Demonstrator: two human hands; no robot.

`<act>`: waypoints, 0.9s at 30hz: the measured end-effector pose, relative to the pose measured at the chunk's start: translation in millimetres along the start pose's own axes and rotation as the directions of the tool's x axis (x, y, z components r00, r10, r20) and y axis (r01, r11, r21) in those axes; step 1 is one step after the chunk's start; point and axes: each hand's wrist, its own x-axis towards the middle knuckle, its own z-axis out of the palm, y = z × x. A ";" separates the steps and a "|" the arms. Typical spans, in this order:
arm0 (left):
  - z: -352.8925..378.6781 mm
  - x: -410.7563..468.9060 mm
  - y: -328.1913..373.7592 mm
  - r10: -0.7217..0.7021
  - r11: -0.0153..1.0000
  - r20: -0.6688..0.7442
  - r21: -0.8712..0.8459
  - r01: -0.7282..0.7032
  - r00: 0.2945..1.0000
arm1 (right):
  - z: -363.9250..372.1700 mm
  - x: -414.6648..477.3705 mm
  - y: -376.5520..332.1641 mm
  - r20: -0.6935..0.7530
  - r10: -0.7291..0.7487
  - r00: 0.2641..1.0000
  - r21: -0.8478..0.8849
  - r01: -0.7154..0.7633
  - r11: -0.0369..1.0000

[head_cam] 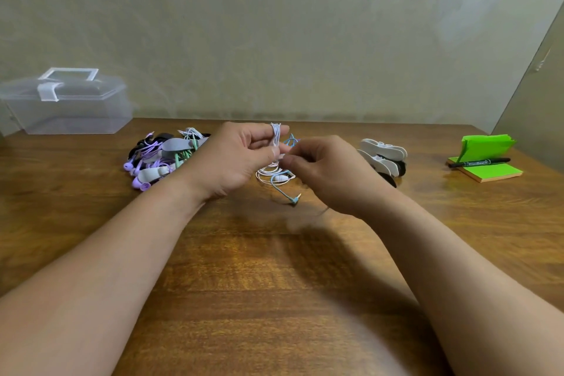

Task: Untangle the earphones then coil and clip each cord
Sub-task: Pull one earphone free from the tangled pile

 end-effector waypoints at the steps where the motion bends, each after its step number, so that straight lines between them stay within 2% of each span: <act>1: -0.4 0.6 -1.0 -0.002 0.999 0.025 0.034 0.001 1.000 | -0.8 0.2 0.2 -0.024 -0.005 1.000 0.008 0.006 1.000; 5: 0.2 -0.8 0.7 0.056 0.988 0.125 0.139 -0.074 0.991 | -7.7 -0.8 -0.8 -0.065 -0.027 0.998 0.028 0.028 0.999; 9: 0.5 -2.1 2.8 0.082 0.971 0.211 0.202 -0.126 0.974 | -13.6 -2.7 -2.4 0.000 -0.023 1.000 0.102 0.022 0.995; 13: 0.3 -3.7 1.3 0.067 0.979 0.203 0.178 -0.104 0.977 | -17.8 -4.6 -1.2 0.076 0.011 0.997 0.256 -0.030 0.966; 17: 0.3 -1.4 -5.1 0.068 0.949 0.229 0.286 -0.134 0.971 | -22.6 -1.0 3.8 0.021 0.013 1.000 0.242 -0.018 0.970; 20: 0.5 -3.1 -4.8 -0.004 0.952 0.270 0.296 -0.079 0.963 | -23.8 5.1 9.0 -0.031 0.034 0.999 0.455 -0.016 0.890; 22: -0.4 -5.7 -1.8 -0.022 0.974 0.352 0.220 -0.060 0.936 | -26.4 8.7 11.9 -0.017 0.073 0.997 0.631 -0.045 0.775; 24: -2.0 -8.2 2.3 -0.013 0.998 0.417 0.063 -0.015 0.909 | -28.4 11.1 17.3 -0.016 0.135 0.991 0.698 -0.086 0.711; 25: -2.8 -8.6 3.9 -0.005 0.999 0.424 -0.029 0.019 0.906 | -27.7 11.6 21.2 -0.017 0.161 0.987 0.693 -0.105 0.713; 27: -5.3 -8.1 6.8 0.036 0.975 0.413 -0.213 0.058 0.910 | -21.7 10.5 26.7 -0.018 0.181 0.983 0.601 -0.134 0.788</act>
